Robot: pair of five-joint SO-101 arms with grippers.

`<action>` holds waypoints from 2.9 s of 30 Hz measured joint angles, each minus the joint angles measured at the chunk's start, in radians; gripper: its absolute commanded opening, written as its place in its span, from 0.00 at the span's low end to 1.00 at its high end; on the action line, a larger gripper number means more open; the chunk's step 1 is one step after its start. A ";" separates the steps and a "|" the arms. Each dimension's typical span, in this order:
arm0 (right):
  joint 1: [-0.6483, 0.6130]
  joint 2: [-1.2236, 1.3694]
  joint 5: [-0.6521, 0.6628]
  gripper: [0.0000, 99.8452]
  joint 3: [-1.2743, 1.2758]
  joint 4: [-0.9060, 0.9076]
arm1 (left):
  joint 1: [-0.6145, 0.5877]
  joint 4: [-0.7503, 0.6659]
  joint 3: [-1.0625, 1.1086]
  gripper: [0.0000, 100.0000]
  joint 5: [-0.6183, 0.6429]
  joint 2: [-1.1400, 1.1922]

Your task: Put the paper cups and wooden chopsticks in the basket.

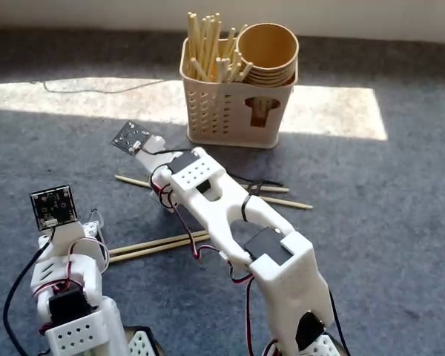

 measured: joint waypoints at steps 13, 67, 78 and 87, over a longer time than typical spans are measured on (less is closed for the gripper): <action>0.003 -0.005 0.092 0.01 -0.003 0.249 | 0.000 0.000 0.000 0.18 0.000 0.000; 0.242 -0.890 -0.186 0.01 -0.077 -0.354 | 0.000 0.000 0.000 0.18 0.000 0.000; 0.301 -0.726 -0.186 0.01 0.066 -0.763 | 0.000 0.000 0.000 0.18 0.000 0.000; 0.302 -0.666 -0.186 0.01 0.193 -0.819 | 0.000 0.000 0.000 0.18 0.000 0.000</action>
